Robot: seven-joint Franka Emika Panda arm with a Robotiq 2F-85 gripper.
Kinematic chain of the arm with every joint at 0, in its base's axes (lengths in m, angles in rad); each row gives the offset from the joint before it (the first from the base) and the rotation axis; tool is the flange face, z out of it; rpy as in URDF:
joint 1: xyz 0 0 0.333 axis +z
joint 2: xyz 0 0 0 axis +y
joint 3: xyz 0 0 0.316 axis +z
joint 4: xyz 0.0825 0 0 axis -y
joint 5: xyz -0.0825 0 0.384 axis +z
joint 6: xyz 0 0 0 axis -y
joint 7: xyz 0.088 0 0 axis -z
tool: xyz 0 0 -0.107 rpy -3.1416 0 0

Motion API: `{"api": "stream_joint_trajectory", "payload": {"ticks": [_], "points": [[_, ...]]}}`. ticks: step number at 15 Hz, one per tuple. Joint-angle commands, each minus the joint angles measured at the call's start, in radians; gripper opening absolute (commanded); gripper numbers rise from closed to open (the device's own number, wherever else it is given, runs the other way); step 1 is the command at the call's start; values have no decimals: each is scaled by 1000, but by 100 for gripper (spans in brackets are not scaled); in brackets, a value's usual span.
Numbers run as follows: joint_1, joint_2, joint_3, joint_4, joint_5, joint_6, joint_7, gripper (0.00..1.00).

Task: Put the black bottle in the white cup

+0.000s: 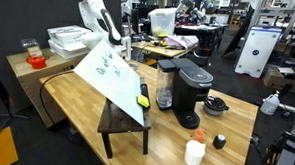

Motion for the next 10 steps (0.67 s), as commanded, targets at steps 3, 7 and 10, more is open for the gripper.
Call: {"api": "stream_joint_trajectory", "payload": {"ticks": [3, 7, 10], "points": [[-15, 3, 12, 3, 5, -2, -6, 100], [-15, 3, 12, 3, 5, -2, -6, 100], [-15, 2, 11, 0, -4, 0, -15, 100]]}}
